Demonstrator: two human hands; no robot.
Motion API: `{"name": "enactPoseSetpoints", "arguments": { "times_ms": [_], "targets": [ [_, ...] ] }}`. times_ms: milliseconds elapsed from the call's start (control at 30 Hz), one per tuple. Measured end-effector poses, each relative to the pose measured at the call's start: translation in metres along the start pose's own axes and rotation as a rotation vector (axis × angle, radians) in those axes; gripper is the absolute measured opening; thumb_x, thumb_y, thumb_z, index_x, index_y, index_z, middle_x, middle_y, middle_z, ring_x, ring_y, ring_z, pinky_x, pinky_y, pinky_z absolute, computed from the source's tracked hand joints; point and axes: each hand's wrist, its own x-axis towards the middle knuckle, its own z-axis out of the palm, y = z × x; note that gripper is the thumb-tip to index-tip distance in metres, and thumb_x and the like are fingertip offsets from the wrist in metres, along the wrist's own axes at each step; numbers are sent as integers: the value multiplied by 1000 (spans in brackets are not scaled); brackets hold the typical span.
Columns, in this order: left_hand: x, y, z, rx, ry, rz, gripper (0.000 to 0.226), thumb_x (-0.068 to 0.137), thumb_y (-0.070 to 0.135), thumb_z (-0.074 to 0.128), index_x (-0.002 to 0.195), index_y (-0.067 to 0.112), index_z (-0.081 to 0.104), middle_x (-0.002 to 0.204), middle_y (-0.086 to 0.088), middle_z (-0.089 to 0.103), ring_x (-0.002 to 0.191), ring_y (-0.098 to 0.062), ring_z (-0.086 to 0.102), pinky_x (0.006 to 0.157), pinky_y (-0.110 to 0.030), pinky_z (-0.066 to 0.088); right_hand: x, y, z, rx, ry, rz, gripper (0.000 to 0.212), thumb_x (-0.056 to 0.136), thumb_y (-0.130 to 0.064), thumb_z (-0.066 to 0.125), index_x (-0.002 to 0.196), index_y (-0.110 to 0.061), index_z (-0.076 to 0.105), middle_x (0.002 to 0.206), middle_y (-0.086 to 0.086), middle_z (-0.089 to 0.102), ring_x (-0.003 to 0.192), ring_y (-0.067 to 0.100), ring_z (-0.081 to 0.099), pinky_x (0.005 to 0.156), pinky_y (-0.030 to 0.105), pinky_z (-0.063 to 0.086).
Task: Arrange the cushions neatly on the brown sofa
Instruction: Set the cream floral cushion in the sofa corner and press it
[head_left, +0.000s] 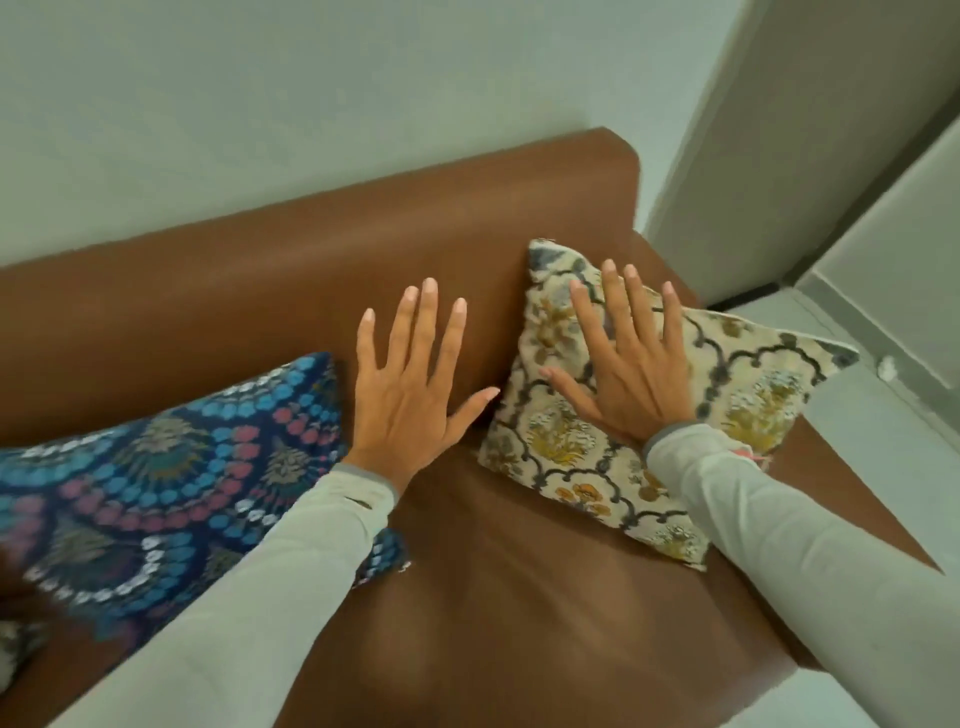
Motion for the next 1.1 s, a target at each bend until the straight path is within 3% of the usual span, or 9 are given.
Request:
{"name": "enactPoseSetpoints", "arguments": {
  "times_ms": [167,367,600,767,933,1033,1100],
  "targets": [
    [-79,-124,-54,104,17,-179,90,105,77,25,172,16,18,178,-21,15,164,-43,19,125,-75,18,44,-139,-38,89,-6,-151,88,102,-73,37,168,-16,32,173,25,30,159,46,32,126,71,23],
    [-245,-278,-115,238,-72,-417,88,107,74,26,171,14,25,177,-20,21,162,-44,24,122,-77,23,57,-342,-85,199,-14,-386,89,102,-73,36,168,-14,30,173,26,28,159,47,31,126,72,21],
    [-430,-378,-164,289,-231,-733,85,108,71,26,169,12,30,175,-22,28,158,-44,35,119,-75,31,28,-553,-119,352,-77,-630,92,100,-77,31,169,-16,27,173,23,32,160,43,32,128,65,24],
    [-538,-398,-174,216,-201,-1136,92,102,72,37,168,7,31,173,-31,27,157,-49,34,118,-73,33,16,-660,-112,501,-397,-661,102,93,-86,30,170,-21,21,169,18,38,156,40,36,123,55,33],
    [-617,-382,-171,-42,-185,-1454,121,87,83,58,172,12,8,175,-34,7,158,-55,25,116,-70,42,22,-749,-87,940,-1015,-511,129,76,-71,81,171,-27,7,177,6,26,161,30,29,130,51,29],
    [-634,-380,-157,-287,-151,-1529,139,81,52,87,168,37,-19,176,-17,-27,160,-51,24,97,-65,58,22,-783,-66,1079,-1142,-427,139,61,-42,102,170,-27,16,165,-1,48,150,25,48,126,52,38],
    [-633,-386,-148,-353,-78,-1503,146,82,27,93,162,46,-27,173,-17,-34,159,-51,26,103,-61,56,21,-796,-54,1142,-1143,-402,132,56,-29,106,164,-23,32,154,-1,58,141,22,57,123,51,44]
  ]
}}
